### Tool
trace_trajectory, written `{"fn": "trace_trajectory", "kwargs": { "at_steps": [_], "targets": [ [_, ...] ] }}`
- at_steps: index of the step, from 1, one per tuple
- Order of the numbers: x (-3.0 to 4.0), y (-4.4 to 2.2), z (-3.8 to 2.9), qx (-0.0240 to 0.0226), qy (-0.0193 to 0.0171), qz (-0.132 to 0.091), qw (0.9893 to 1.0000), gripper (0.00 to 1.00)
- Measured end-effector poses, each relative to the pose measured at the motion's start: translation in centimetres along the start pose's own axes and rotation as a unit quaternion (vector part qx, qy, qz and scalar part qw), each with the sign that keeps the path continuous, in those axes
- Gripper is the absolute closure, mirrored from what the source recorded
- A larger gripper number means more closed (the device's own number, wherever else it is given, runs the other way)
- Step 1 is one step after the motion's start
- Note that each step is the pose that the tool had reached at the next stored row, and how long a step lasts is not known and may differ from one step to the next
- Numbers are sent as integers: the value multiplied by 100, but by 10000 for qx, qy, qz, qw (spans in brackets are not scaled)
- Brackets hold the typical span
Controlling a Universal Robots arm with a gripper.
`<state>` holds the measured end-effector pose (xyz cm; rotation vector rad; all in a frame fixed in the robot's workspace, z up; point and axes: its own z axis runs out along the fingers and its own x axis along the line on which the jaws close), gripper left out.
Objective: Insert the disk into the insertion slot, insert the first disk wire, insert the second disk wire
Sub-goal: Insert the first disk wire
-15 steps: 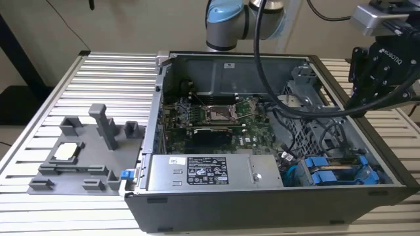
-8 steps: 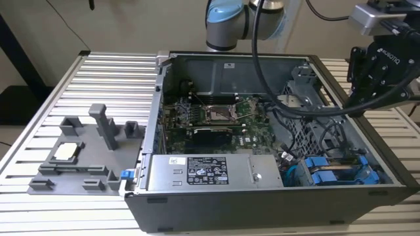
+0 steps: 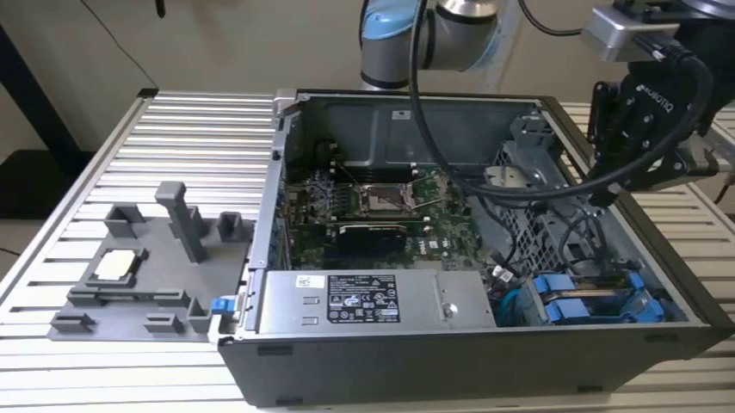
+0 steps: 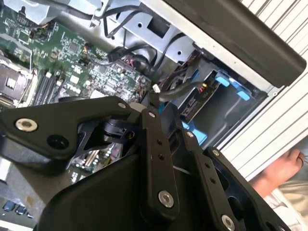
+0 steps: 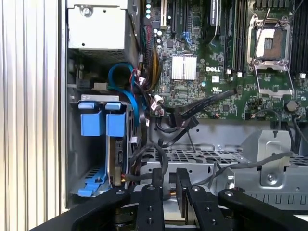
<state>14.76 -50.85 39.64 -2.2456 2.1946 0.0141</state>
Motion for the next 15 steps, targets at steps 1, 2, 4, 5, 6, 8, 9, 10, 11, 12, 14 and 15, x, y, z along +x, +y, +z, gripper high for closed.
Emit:
{"fn": "trace_trajectory", "kwargs": {
  "at_steps": [1,2,4,5,6,8,9,10,11,12,14,15],
  "targets": [
    [-2,37,1,0,0,-2,10000,73],
    [-4,71,1,0,0,-5,10000,73],
    [-6,139,3,0,0,-13,10000,73],
    [-7,172,3,0,0,-18,10000,73],
    [-7,202,4,0,0,-25,10000,73],
    [-9,258,5,0,0,-45,10000,73],
    [-9,285,6,0,0,-56,10000,73],
    [-10,313,6,-1,0,-68,10000,73],
    [-10,338,7,0,0,-81,10000,73],
    [-11,362,8,-1,0,-100,9999,73],
    [-12,408,8,-1,3,-135,9999,73],
    [-12,430,8,-1,3,-153,9999,73]
  ]
}}
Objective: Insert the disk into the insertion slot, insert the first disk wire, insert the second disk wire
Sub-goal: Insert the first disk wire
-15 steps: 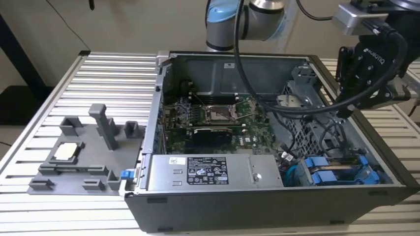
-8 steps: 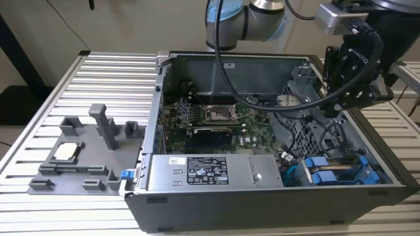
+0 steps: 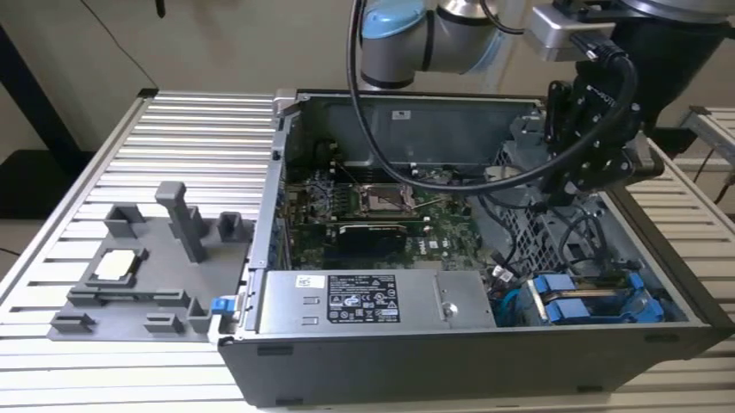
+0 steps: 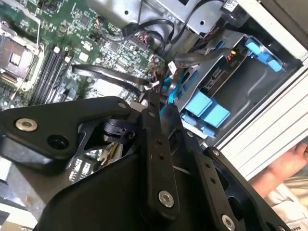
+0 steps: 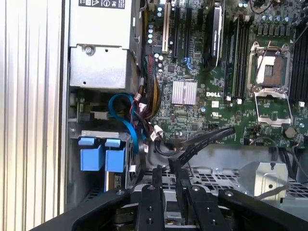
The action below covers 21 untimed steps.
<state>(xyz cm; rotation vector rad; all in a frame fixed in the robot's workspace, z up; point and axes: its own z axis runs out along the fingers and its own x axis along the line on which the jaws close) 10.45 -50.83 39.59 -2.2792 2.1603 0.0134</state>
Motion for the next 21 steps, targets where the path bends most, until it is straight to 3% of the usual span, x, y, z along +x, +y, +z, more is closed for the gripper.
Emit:
{"fn": "trace_trajectory", "kwargs": {
  "at_steps": [5,9,14,21],
  "targets": [
    [-3,71,3,2,4,-125,9999,73],
    [-6,71,22,10,22,-454,9990,73],
    [-12,151,73,178,44,-483,9987,73],
    [-43,208,134,336,64,-425,9985,73]
  ]
}}
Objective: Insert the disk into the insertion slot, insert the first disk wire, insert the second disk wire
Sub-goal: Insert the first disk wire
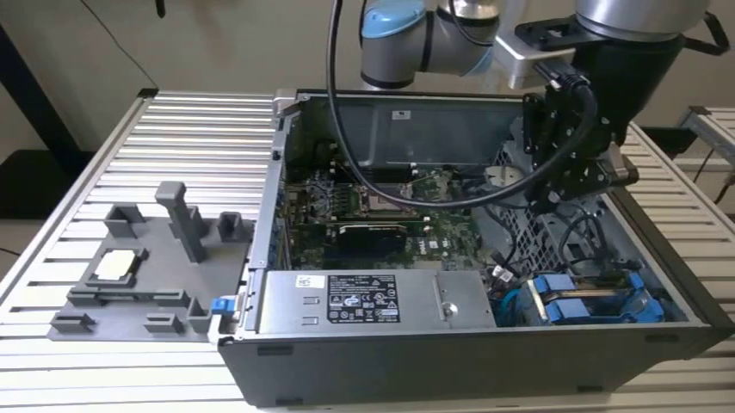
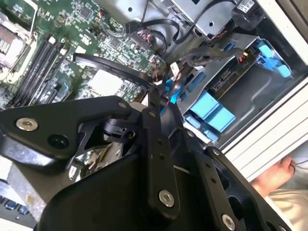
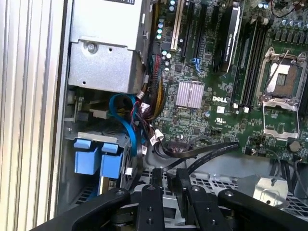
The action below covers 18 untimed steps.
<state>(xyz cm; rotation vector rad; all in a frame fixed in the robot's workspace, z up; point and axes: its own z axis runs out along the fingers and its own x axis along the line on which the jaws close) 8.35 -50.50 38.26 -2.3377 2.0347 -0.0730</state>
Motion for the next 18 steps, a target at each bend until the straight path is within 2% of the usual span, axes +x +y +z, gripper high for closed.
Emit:
{"fn": "trace_trajectory", "kwargs": {
  "at_steps": [4,6,12,18],
  "targets": [
    [-39,23,25,73,10,13,10000,73],
    [-55,30,29,89,13,18,10000,73],
    [-62,34,68,110,21,69,9999,73],
    [-62,35,74,111,21,80,9999,73]
  ]
}}
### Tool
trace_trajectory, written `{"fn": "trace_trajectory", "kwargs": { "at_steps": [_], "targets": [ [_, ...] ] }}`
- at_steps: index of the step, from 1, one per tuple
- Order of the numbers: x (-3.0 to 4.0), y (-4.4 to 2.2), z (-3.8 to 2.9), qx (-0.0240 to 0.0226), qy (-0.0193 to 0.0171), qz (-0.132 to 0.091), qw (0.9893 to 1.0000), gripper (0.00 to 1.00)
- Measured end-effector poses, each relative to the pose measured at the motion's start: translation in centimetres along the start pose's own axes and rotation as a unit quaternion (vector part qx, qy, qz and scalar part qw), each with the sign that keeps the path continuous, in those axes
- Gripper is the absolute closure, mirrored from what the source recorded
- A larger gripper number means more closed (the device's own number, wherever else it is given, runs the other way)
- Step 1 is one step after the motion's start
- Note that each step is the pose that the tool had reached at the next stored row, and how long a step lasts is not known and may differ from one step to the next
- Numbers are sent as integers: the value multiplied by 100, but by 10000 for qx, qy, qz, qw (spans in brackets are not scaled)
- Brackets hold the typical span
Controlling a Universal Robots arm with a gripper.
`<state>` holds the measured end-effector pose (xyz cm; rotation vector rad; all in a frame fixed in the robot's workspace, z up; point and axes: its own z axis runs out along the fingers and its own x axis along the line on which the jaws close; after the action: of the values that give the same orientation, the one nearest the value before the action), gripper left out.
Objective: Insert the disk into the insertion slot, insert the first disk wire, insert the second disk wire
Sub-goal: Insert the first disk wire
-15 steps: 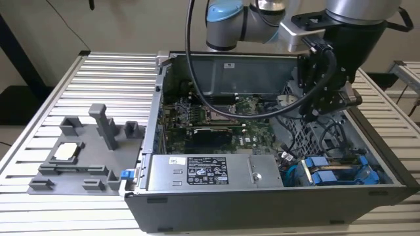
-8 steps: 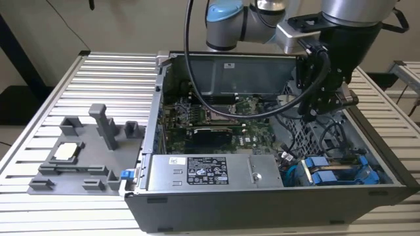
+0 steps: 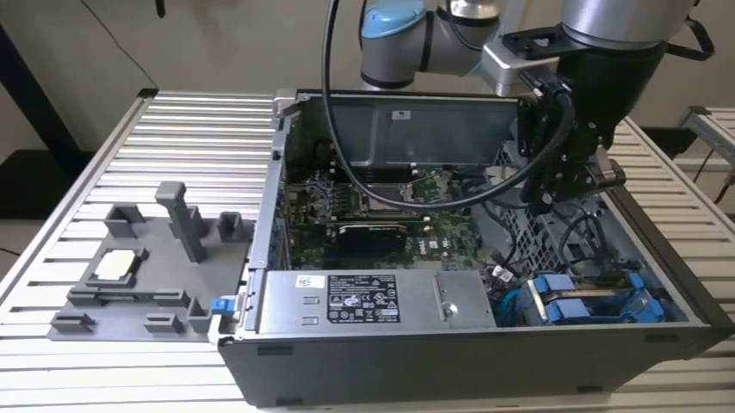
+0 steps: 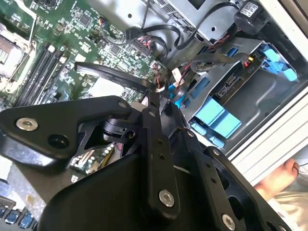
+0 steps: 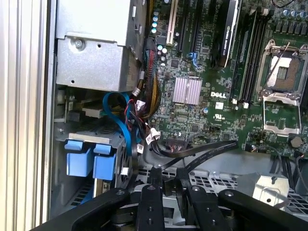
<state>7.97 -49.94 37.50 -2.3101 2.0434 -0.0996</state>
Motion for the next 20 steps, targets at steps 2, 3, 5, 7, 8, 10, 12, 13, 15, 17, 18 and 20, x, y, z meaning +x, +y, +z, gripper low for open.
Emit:
{"fn": "trace_trajectory", "kwargs": {
  "at_steps": [2,3,5,7,8,10,12,13,15,17,18,20],
  "targets": [
    [0,0,0,0,0,0,10000,73],
    [0,0,1,0,0,0,10000,76],
    [0,0,1,0,0,0,10000,82],
    [0,0,1,0,0,0,10000,82],
    [0,0,1,0,0,0,10000,82],
    [0,0,1,0,0,0,10000,84],
    [0,0,1,0,0,0,10000,84],
    [0,0,1,0,0,0,10000,84],
    [0,0,1,0,0,0,10000,84],
    [0,0,2,0,0,0,10000,84],
    [0,0,2,0,0,0,10000,84],
    [0,0,2,0,0,0,10000,84]
  ]
}}
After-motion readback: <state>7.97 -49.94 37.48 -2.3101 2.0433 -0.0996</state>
